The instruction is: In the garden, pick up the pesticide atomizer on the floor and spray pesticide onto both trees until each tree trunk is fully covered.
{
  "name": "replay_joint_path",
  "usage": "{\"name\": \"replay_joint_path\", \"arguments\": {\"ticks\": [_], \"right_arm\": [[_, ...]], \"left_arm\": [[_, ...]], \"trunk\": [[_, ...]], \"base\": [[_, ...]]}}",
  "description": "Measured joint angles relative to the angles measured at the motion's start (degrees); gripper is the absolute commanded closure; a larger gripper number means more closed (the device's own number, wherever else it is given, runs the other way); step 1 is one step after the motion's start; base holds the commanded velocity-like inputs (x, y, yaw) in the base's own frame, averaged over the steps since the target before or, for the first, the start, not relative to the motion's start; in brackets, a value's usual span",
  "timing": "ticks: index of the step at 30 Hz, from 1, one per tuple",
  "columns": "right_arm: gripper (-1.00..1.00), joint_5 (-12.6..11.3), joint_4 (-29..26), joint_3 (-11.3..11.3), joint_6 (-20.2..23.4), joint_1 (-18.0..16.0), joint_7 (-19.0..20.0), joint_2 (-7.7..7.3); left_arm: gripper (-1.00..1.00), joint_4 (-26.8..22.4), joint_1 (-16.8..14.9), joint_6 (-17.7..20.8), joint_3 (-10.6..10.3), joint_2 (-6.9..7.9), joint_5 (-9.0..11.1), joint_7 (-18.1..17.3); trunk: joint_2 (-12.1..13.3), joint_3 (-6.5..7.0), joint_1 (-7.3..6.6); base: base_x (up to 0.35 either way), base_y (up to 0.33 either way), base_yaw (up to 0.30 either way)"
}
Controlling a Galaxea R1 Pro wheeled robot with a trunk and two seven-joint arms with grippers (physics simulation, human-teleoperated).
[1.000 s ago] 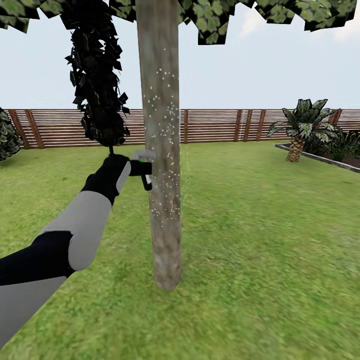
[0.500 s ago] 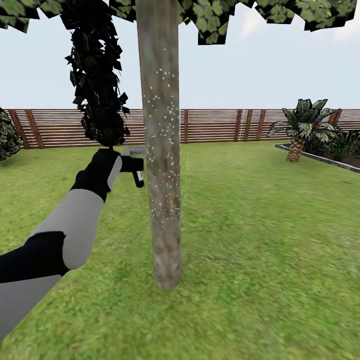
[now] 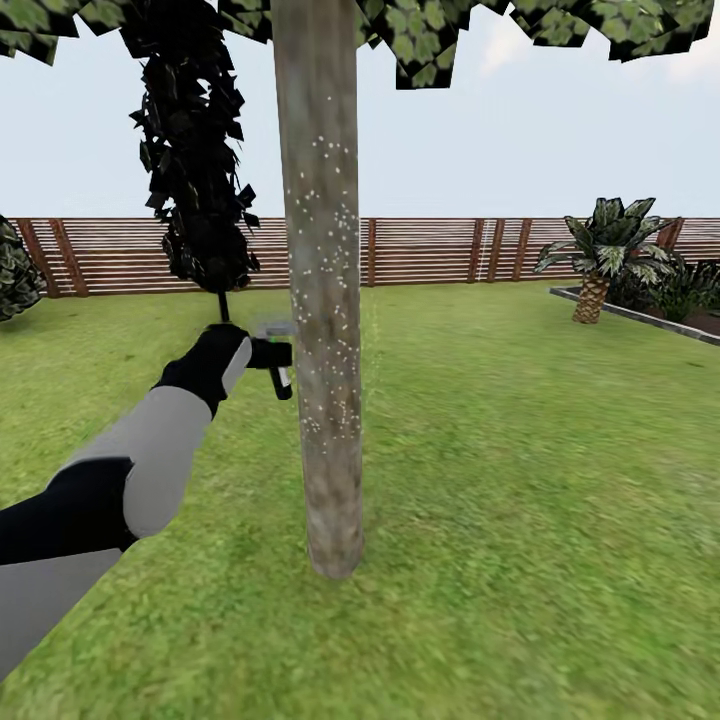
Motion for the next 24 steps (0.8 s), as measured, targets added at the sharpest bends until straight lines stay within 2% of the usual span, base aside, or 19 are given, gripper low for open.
{"name": "replay_joint_path", "arguments": {"ticks": [7,9,13,15,18,20,22,24], "right_arm": [[-1.00,0.0,0.0,0.0,0.0,0.0,0.0,0.00],[-1.00,0.0,0.0,0.0,0.0,0.0,0.0,0.00],[-1.00,0.0,-0.1,0.0,-0.1,0.0,0.0,0.00],[-1.00,0.0,-0.1,0.0,-0.1,0.0,0.1,-0.03],[-1.00,0.0,-0.1,0.0,-0.2,0.0,0.1,-0.02],[-1.00,0.1,-0.1,0.0,-0.2,0.0,0.2,0.00],[-1.00,0.1,-0.1,0.1,-0.3,0.0,0.2,0.00],[-1.00,0.1,-0.1,0.1,-0.3,0.0,0.2,0.06]], "left_arm": [[1.00,16.4,0.0,-13.7,0.1,-0.02,0.0,0.0],[1.00,20.4,0.0,-17.6,-0.1,0.37,-0.1,0.0],[1.00,22.3,1.8,-21.0,-0.1,0.95,-0.1,0.0],[1.00,22.6,5.0,-23.3,-0.1,1.01,-0.2,-0.1],[1.00,22.7,11.8,-31.0,-0.1,1.03,-0.2,-0.1],[1.00,22.7,20.1,-38.6,-0.2,1.02,-0.3,-0.3],[1.00,22.7,22.6,-41.5,-0.2,0.91,-0.3,-0.3],[1.00,22.6,26.3,-44.8,-0.3,0.84,-1.1,-0.3]], "trunk": [[0.0,0.01,-0.01],[0.0,0.01,-0.01],[0.0,0.01,-0.01],[0.0,0.00,-0.01],[0.0,0.00,-0.02],[0.0,0.00,-0.01],[0.0,0.01,-0.02],[0.0,0.00,-0.02]], "base": [[0.000,0.000,0.000],[0.000,0.000,0.000],[0.000,0.000,0.000],[0.000,0.000,0.000],[0.000,0.000,0.000],[0.000,0.000,0.000],[0.000,0.000,0.000],[0.000,0.000,0.000]]}}
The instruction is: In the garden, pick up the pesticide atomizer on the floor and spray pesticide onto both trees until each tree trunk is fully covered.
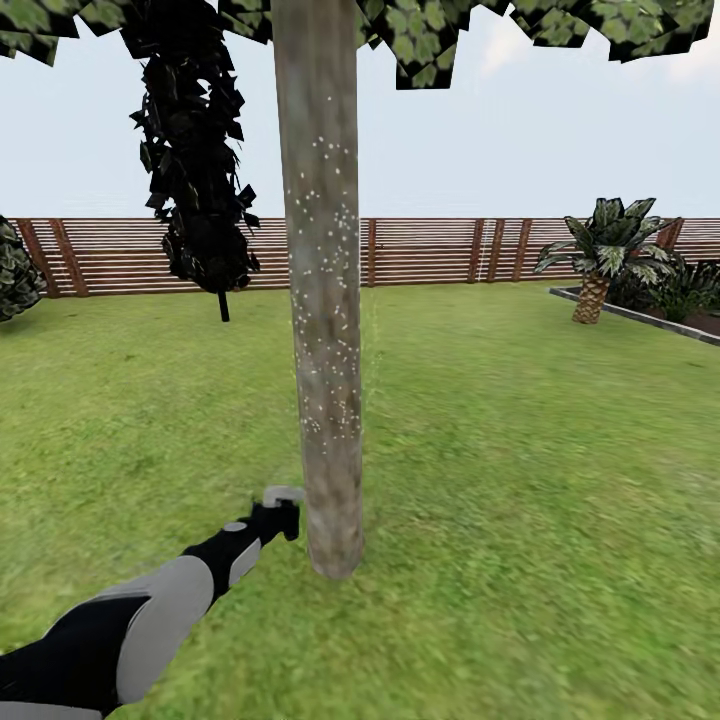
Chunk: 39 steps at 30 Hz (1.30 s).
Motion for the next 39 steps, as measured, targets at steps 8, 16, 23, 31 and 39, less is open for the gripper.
{"name": "replay_joint_path", "arguments": {"ticks": [8,16,23,31,39], "right_arm": [[-1.00,0.0,0.0,0.0,0.0,0.0,0.0,0.03],[-1.00,0.0,0.0,0.0,0.0,0.0,0.0,1.20],[-1.00,0.0,0.0,0.0,0.0,0.0,0.0,1.26],[-1.00,0.0,0.0,0.0,0.0,0.0,0.0,1.26],[-1.00,0.0,0.0,0.0,0.0,0.0,0.0,1.26]], "left_arm": [[1.00,-0.4,1.8,-2.4,-0.1,-0.23,-0.6,-0.1],[1.00,-3.5,1.9,-2.8,-1.3,-1.00,-0.7,-0.2],[1.00,-3.3,1.9,-2.8,-1.5,-1.12,-0.7,-0.2],[1.00,-3.3,1.9,-2.7,-1.7,-1.72,-0.7,-0.2],[1.00,-3.3,1.9,-2.5,-1.7,-1.82,-0.7,-0.2]], "trunk": [[0.0,0.02,0.00],[0.0,0.02,0.00],[0.0,0.07,0.00],[0.0,0.27,0.00],[0.0,0.28,0.00]], "base": [[0.117,0.111,0.000],[0.041,0.062,0.000],[0.045,0.271,-0.103],[0.067,0.164,-0.157],[0.165,0.311,-0.041]]}}
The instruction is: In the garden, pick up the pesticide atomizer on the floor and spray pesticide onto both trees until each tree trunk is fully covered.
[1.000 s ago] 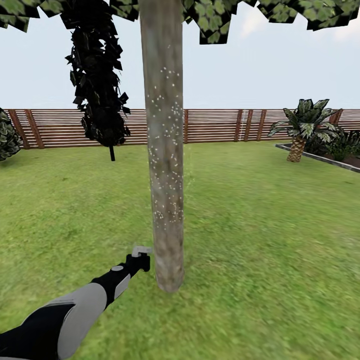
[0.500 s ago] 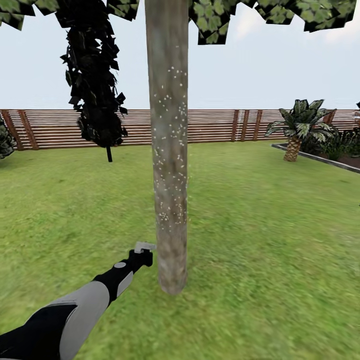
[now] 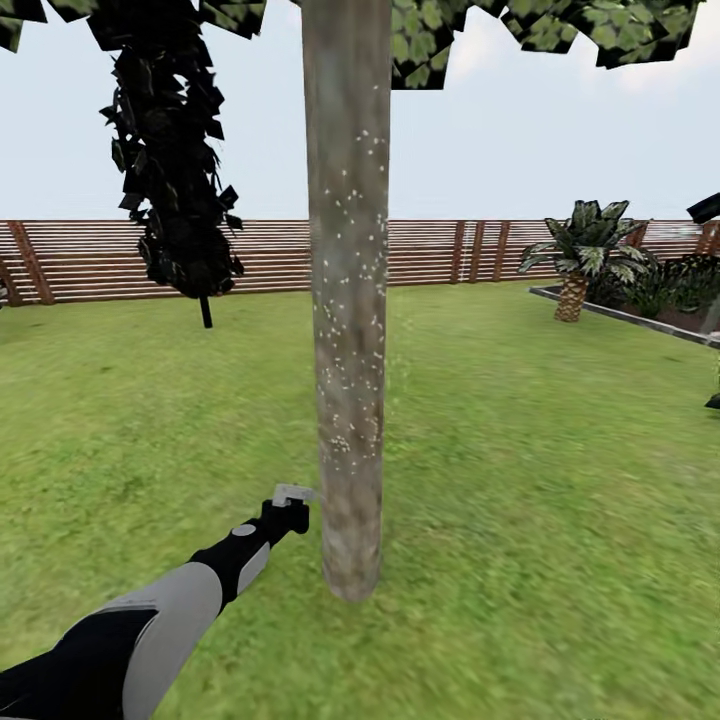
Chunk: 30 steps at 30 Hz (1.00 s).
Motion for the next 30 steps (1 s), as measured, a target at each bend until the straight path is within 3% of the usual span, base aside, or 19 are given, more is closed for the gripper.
{"name": "replay_joint_path", "arguments": {"ticks": [7,17,30], "right_arm": [[-1.00,0.0,0.0,0.0,0.0,0.0,0.0,0.00],[-1.00,0.0,0.0,0.0,0.0,0.0,0.0,0.00],[-1.00,0.0,0.0,0.0,0.0,0.0,0.0,0.00]], "left_arm": [[1.00,0.0,0.0,0.0,0.0,0.00,0.0,0.0],[1.00,0.0,0.0,0.1,0.0,0.00,0.0,0.0],[1.00,0.0,0.0,0.1,0.0,0.00,0.0,0.0]], "trunk": [[0.0,0.00,0.00],[0.0,0.01,0.00],[0.0,0.36,0.00]], "base": [[0.111,0.329,-0.253],[0.057,0.341,-0.054],[0.001,0.350,-0.267]]}}
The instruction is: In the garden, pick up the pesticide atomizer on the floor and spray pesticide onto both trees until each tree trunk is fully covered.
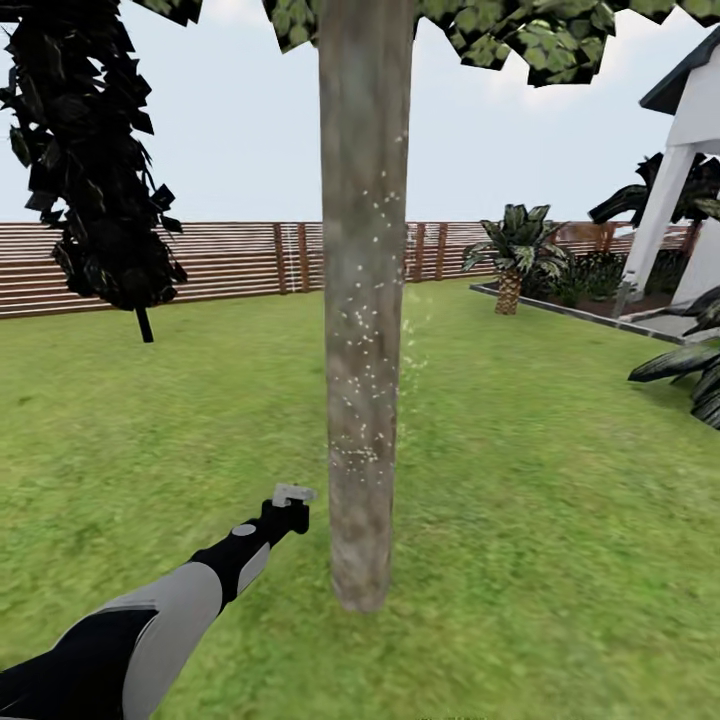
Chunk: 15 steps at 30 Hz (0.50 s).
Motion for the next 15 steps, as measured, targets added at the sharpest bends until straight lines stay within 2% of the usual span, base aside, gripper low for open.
{"name": "replay_joint_path", "arguments": {"ticks": [15], "right_arm": [[-1.00,0.0,0.0,0.0,0.0,0.0,0.0,0.00]], "left_arm": [[1.00,0.0,0.0,0.0,0.0,0.00,0.0,0.0]], "trunk": [[0.0,0.43,0.00]], "base": [[0.000,0.350,-0.283]]}}
